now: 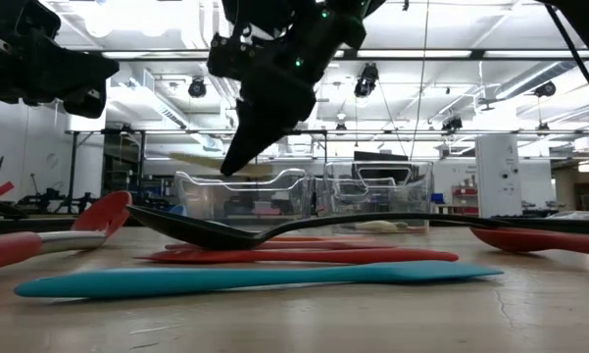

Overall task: Pick & Place Kitchen Items
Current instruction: Put the yellow knife into the right transparent bin

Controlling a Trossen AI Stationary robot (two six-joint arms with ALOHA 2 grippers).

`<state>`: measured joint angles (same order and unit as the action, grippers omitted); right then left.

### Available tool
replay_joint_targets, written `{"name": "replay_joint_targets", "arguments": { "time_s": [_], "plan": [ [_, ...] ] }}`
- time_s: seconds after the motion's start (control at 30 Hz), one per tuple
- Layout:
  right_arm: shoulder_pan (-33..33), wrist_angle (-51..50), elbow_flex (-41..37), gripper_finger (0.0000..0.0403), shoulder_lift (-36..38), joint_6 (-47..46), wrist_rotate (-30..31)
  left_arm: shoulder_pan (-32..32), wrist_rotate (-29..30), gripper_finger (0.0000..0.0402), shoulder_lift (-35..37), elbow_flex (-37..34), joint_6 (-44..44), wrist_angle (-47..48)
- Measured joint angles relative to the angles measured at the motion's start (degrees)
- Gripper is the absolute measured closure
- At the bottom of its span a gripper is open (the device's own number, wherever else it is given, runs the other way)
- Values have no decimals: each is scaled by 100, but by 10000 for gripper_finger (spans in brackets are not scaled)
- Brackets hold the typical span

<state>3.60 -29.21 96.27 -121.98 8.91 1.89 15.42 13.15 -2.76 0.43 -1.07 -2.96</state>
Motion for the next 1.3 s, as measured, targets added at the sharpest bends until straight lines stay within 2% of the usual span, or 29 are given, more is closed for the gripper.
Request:
{"name": "replay_joint_targets", "arguments": {
  "time_s": [0.6, 0.9, 1.17, 1.3],
  "plan": [
    [0, -901, 2, 320, 248, -865, 681, -1, 0, 390, 0, 0, 1, -1],
    [-2, -1481, 4, 328, 781, -1625, 2038, 0, 0, 390, -2, -1, 0, 0],
    [-8, -2409, -9, 317, 1624, -2680, 3483, -1, 0, 390, -2, -2, 0, 0],
    [-121, -2798, -68, 327, 2011, -3457, 3724, -1, 0, 390, -2, -2, 1, -1]
  ]
}}
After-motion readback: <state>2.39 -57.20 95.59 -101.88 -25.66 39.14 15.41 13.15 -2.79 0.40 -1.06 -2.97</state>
